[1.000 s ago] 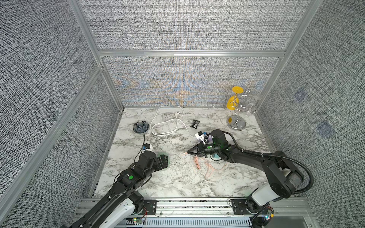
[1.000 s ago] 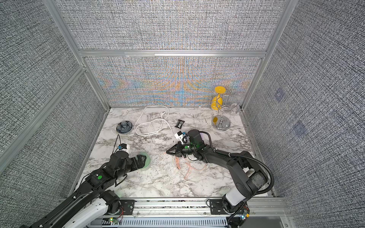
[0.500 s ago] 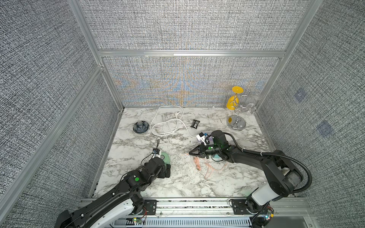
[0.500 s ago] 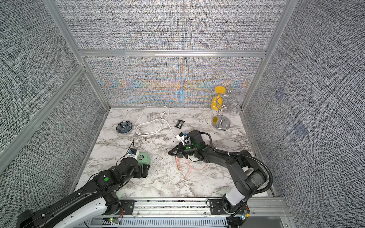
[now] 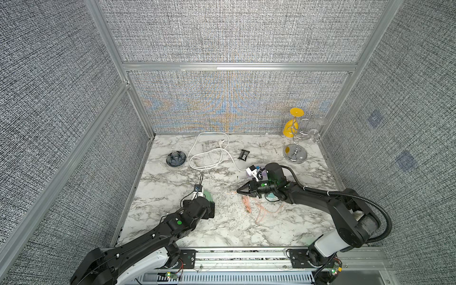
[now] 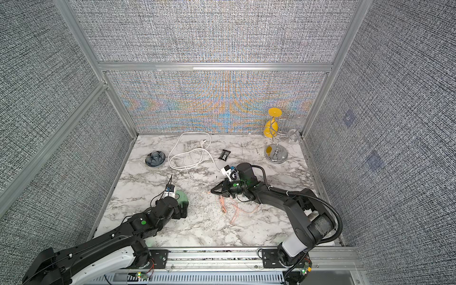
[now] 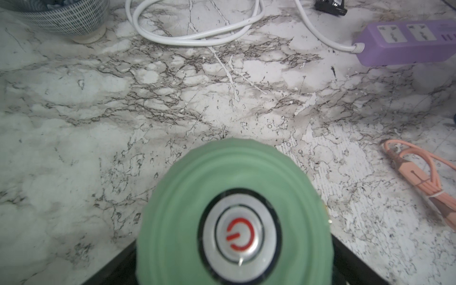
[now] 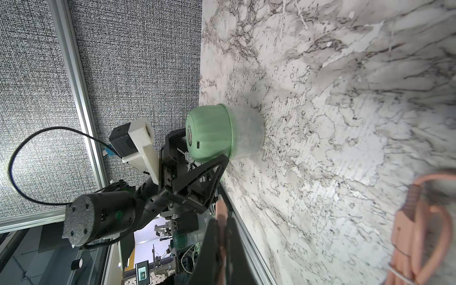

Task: Charge the cordless meat grinders
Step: Pick up the cordless meat grinder at the center of the board.

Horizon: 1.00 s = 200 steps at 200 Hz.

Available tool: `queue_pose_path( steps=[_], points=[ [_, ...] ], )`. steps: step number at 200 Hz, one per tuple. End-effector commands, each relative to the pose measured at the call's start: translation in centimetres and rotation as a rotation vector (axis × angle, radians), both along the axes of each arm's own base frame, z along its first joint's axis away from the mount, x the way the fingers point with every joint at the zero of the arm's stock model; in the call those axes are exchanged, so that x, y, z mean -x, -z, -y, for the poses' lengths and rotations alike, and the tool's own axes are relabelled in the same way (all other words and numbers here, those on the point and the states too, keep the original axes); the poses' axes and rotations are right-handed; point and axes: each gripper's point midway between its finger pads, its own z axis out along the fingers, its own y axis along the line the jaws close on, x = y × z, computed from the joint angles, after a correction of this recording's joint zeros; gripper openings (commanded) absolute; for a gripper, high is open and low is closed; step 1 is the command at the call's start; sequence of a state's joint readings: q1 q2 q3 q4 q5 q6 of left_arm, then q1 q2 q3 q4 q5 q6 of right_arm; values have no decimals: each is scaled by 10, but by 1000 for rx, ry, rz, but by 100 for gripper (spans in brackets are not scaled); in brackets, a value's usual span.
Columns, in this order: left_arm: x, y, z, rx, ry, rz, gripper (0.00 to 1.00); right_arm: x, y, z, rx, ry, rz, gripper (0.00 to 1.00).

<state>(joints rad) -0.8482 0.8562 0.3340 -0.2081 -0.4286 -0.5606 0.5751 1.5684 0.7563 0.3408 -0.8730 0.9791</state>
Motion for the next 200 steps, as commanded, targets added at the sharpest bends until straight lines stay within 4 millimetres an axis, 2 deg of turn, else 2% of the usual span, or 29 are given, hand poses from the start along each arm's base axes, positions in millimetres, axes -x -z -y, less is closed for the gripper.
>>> queue_pose_path(
  steps=[1,24,81,146,200],
  points=[
    [-12,-15,8,59,-10,90,99,2,-4,-1,-12,-16,8,0],
    [-14,-14,8,61,0,119,99,2,-5,-1,-20,-11,7,0],
    [-12,6,-5,31,-31,154,99,2,-7,-1,-32,-6,5,0],
    [-17,-8,1,49,15,252,99,1,-5,-2,-34,-9,-1,0],
    [-21,-4,2,24,13,253,99,3,-8,-1,-37,-13,-2,0]
  ],
)
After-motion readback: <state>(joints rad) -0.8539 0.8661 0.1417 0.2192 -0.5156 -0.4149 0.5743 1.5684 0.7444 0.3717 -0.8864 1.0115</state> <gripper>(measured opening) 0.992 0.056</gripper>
